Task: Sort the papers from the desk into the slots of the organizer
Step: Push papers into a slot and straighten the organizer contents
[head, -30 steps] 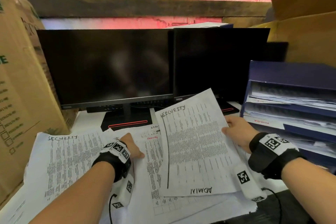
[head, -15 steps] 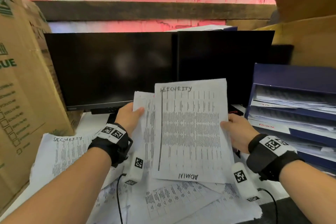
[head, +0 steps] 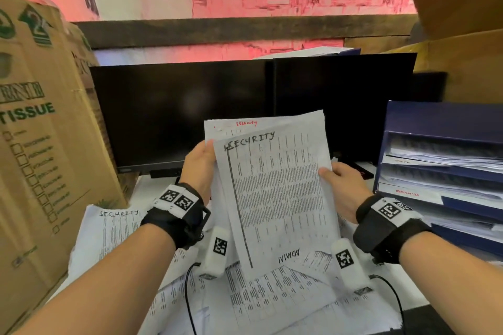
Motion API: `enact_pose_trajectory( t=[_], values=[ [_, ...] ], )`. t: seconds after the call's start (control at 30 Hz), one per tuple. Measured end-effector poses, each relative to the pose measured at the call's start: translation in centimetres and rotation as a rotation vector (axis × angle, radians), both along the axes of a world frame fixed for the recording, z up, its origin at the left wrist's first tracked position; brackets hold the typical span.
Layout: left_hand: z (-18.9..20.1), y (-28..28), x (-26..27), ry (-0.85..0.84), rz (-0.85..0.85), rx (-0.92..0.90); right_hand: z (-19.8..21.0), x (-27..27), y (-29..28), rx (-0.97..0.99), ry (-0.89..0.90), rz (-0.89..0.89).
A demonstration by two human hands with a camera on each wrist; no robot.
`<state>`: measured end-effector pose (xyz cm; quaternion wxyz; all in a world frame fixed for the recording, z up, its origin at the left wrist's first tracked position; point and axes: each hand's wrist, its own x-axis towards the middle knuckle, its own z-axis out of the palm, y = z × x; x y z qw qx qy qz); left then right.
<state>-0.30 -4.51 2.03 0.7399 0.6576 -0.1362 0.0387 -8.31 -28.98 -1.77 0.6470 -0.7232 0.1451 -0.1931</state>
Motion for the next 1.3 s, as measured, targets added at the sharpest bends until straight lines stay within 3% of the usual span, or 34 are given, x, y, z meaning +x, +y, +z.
enact_pose_trajectory(
  t=[0.13, 0.33, 0.47, 0.6, 0.73, 0.87, 1.07, 1.2, 1.3],
  values=[
    [-1.4, -1.0, -1.1, 0.089, -0.058, -0.012, -0.5, 0.4, 1.1, -0.03, -0.01, -0.019],
    [-2.0, -2.1, -3.0, -0.036, -0.22, 0.191, -0.7, 1.3, 1.9, -0.074, 0.01, -0.03],
    [-2.4, -1.8, -3.2, 0.05, -0.286, 0.145, -1.3, 1.6, 1.2, -0.081, 0.014, -0.078],
    [-3.8, -1.0, -2.0, 0.083, -0.335, 0.245, -2.0, 2.1, 0.2, -0.077, 0.028, -0.101],
    [-5.3, -0.9, -0.5, 0.116, -0.301, 0.452, -2.4, 2.5, -0.5, -0.17, 0.052, -0.099],
    [-7.5, -0.3, 1.3, 0.262, -0.169, 0.644, -3.5, 2.8, -2.9, -0.31, 0.176, -0.219],
    [-9.8, -0.9, 4.0, 0.485, -0.114, 0.523, -6.5, 3.0, -5.3, -0.481, 0.612, -0.098],
    [-9.6, -1.1, 5.4, 0.668, 0.01, 0.247, -7.2, 4.0, -5.6, -0.513, 0.695, -0.064],
    [-9.9, -0.4, 6.7, 0.689, -0.129, 0.193, -7.1, 4.7, -5.2, -0.566, 0.713, -0.025]
  ],
)
